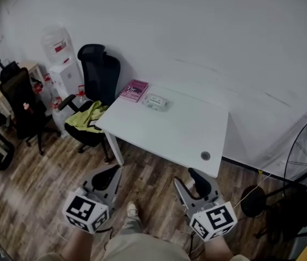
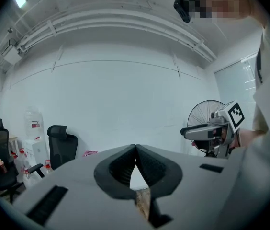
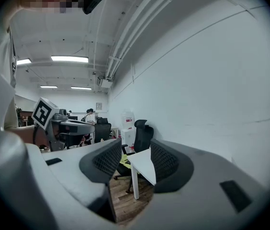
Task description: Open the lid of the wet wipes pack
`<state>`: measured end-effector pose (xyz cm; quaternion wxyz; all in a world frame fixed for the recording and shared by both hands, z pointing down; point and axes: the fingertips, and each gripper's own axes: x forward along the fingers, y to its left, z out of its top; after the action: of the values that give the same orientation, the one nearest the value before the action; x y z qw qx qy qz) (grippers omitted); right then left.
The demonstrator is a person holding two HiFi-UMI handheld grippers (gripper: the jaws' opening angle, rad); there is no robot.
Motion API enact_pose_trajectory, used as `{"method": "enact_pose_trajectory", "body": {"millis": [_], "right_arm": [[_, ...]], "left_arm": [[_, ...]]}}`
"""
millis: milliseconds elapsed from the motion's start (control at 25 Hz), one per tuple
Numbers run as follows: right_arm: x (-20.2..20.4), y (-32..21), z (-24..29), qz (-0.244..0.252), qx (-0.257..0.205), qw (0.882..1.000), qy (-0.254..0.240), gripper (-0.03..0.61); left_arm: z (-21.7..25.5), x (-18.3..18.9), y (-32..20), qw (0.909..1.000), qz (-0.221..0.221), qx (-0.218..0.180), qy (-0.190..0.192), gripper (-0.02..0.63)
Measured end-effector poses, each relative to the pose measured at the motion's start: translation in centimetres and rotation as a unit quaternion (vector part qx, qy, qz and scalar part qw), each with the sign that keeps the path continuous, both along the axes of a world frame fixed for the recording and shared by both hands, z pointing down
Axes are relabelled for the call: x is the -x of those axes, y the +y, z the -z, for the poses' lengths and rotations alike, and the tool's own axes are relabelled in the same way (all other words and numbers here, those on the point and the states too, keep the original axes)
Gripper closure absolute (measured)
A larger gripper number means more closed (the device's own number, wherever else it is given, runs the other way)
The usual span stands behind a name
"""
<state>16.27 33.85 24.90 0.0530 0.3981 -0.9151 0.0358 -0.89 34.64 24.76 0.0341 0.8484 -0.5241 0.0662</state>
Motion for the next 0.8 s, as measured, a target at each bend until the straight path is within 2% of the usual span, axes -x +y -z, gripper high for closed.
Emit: {"method": "enact_pose_trajectory", "body": {"millis": [440, 600, 800], "right_arm": [[8.3, -13.6, -1.8, -0.027, 0.030, 0.998, 0.041, 0.376], [11.2, -18.1, -2.6, -0.027, 0.028, 0.997, 0.069, 0.377], [13.6, -22.6, -3.1, -0.040, 0.022, 0.995, 0.086, 0.379]], "left_arm": [[-0.8, 8.8, -13.8, 0.9998, -0.017, 0.014, 0.000, 0.592], [-1.0, 11.3, -18.6, 0.9992, -0.034, 0.017, 0.013, 0.592], [-1.2, 13.7, -23.2, 0.9990, -0.043, 0.011, 0.003, 0.592]]}}
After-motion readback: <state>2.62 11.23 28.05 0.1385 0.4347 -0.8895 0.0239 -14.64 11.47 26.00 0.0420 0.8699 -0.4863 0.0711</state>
